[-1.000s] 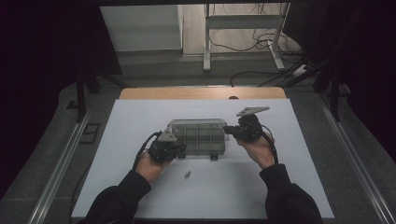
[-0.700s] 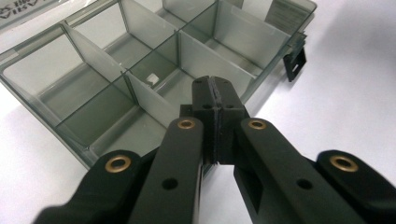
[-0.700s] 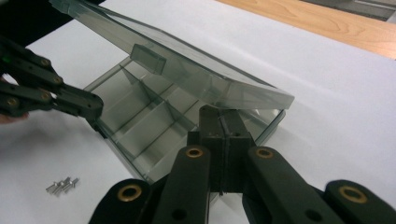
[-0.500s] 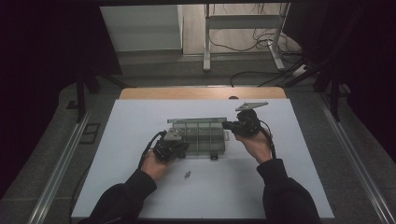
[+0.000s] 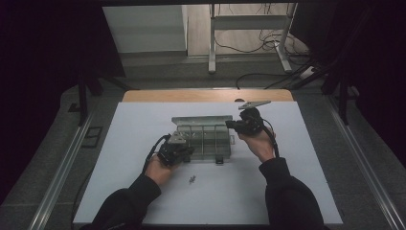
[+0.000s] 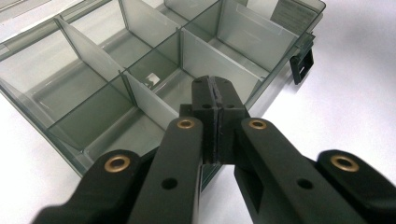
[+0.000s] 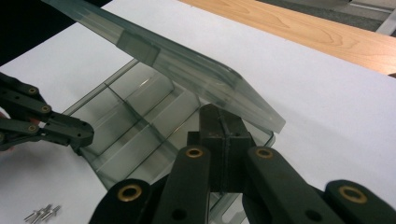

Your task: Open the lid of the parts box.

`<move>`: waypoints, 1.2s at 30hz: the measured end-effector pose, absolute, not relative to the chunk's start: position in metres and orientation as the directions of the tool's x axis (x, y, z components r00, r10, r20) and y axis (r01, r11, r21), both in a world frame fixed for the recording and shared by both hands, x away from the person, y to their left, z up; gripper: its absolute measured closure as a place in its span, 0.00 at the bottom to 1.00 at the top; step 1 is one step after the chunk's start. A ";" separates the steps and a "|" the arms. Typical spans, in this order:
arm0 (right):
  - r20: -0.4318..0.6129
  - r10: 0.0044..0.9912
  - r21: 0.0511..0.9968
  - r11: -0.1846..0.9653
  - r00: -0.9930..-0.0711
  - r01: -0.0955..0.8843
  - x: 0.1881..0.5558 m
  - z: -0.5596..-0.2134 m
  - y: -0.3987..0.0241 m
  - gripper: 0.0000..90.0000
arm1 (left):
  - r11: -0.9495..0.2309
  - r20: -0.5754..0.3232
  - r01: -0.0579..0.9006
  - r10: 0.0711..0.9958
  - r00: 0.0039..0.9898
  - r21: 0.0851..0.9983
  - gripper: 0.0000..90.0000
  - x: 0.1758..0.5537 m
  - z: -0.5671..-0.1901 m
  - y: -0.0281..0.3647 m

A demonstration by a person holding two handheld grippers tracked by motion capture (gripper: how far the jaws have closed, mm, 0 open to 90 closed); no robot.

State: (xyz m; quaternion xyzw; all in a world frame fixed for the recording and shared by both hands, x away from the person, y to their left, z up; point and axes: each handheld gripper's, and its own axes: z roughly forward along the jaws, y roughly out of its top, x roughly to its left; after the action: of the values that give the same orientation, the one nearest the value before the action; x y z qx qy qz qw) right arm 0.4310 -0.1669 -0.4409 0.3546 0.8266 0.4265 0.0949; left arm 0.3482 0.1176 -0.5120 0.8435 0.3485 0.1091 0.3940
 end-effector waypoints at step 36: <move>0.152 0.716 0.763 0.353 -0.681 0.542 0.470 -0.457 -0.164 0.99 | -0.427 -0.124 0.517 0.670 0.732 0.741 0.99 0.351 -0.514 0.119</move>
State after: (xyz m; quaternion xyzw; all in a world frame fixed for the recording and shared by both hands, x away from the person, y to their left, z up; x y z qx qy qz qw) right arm 0.4703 -0.1637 -0.4566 0.3852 0.8160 0.4182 0.1042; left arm 0.3506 0.1190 -0.5139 0.8394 0.3537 0.0952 0.4014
